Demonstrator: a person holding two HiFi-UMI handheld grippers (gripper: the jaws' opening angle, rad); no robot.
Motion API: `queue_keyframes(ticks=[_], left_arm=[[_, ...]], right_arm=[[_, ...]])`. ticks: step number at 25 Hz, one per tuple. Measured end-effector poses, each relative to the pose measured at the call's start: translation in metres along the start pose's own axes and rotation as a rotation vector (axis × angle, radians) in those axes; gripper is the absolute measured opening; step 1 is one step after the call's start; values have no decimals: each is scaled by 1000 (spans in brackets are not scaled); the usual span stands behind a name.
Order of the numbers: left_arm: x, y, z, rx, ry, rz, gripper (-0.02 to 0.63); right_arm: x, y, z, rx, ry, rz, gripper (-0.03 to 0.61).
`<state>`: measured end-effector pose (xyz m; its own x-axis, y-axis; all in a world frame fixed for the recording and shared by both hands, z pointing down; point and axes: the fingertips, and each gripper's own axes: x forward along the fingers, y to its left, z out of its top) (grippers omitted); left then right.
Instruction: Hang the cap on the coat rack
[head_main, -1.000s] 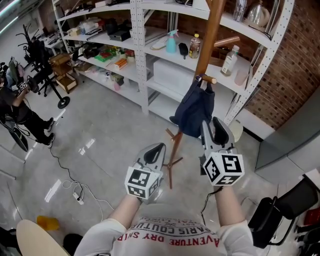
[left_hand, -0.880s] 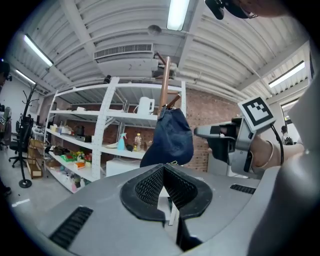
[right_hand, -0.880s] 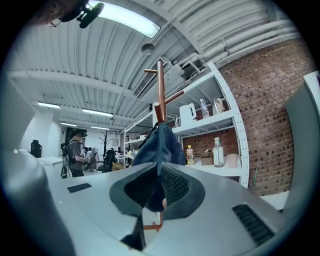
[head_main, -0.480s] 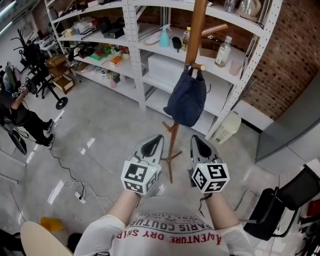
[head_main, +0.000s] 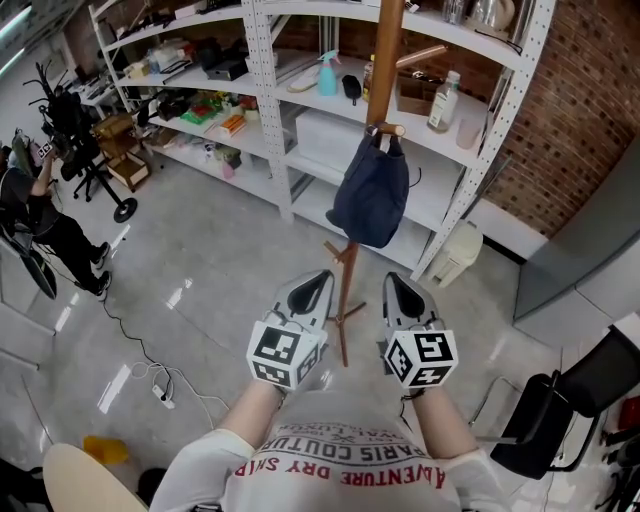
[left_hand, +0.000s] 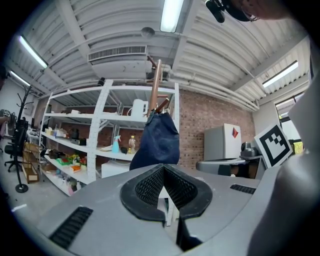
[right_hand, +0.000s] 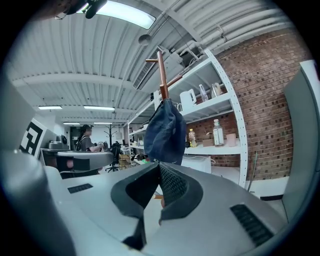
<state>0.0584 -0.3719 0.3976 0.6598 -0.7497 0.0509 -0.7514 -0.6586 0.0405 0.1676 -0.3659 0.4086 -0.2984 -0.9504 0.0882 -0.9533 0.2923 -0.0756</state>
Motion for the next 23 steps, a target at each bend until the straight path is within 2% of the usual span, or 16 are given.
queue_keyframes(ticks=[9,17,23], left_arm=[[1,-3,-1,-6,6,-6,5],[5,-13,-2,-9,12,-30,5],[8,-6,-8,-23,15,-19,5]], right_arm=[[-5,3,12,9,-16,5,14],[-8,-2,11,37,-16,4,14],[-4,-3,9,45,-17,8,14]])
